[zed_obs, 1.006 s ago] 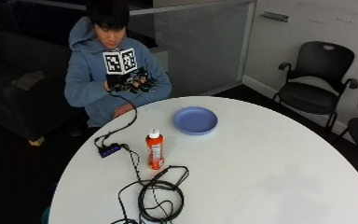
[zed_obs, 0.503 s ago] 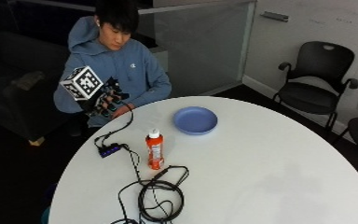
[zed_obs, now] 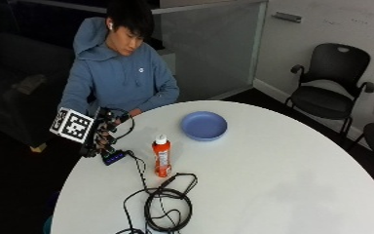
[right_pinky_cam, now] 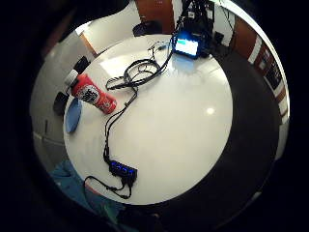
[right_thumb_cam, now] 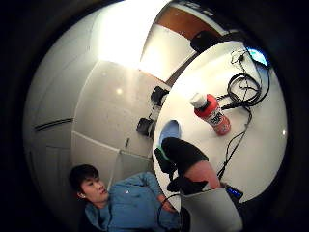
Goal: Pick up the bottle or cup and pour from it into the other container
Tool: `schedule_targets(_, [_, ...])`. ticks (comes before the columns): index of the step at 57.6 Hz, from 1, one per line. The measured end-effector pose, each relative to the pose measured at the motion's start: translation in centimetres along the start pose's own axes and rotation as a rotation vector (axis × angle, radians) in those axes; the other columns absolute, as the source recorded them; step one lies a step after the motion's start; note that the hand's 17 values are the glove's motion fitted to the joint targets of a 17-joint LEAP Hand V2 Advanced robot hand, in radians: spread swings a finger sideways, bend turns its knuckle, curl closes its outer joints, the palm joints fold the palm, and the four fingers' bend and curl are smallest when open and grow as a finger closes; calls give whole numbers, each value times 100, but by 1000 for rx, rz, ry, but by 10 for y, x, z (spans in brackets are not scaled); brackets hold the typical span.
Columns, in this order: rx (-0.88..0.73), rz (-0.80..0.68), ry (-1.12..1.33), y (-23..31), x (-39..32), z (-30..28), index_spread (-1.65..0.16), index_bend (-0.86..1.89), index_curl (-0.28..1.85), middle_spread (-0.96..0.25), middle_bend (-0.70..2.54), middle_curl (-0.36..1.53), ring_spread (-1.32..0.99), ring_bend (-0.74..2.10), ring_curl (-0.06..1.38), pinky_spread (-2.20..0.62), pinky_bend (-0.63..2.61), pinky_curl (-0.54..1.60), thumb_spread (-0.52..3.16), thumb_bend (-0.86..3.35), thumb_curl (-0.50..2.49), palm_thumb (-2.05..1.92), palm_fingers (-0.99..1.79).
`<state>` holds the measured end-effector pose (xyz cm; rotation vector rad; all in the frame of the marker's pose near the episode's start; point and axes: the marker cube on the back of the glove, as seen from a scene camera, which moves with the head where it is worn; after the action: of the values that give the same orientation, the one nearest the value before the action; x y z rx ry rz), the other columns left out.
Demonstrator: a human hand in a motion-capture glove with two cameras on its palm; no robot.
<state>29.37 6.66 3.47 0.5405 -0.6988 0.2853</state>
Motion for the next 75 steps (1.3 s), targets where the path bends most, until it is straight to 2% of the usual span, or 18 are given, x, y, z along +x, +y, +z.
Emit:
schedule_targets(15, [64,31,-83,-16,20,31,-37,10,18,2,21,33,9,52,32,19,71,30,92,-3,33,46,0])
schedule_targets(39, [-11,25,-222,-36,15,107,-38,10,15,4,22,34,9,57,32,19,77,31,90,-3,33,47,-1])
schedule_targets(54, [-28,53,-473,-48,0,167,-37,8,12,12,19,32,16,66,33,24,98,35,84,-1,35,58,9])
schedule_targets(61, [62,51,-557,-52,-8,183,-32,15,15,11,28,35,13,67,31,23,90,31,81,5,39,79,38])
schedule_targets(66, [124,74,-600,-54,-13,190,-21,25,21,6,41,39,3,66,30,15,71,25,75,9,45,95,83])
schedule_targets(75, [171,99,-575,-61,-26,197,-15,18,30,-1,38,43,-6,61,36,3,64,27,47,5,54,108,99])
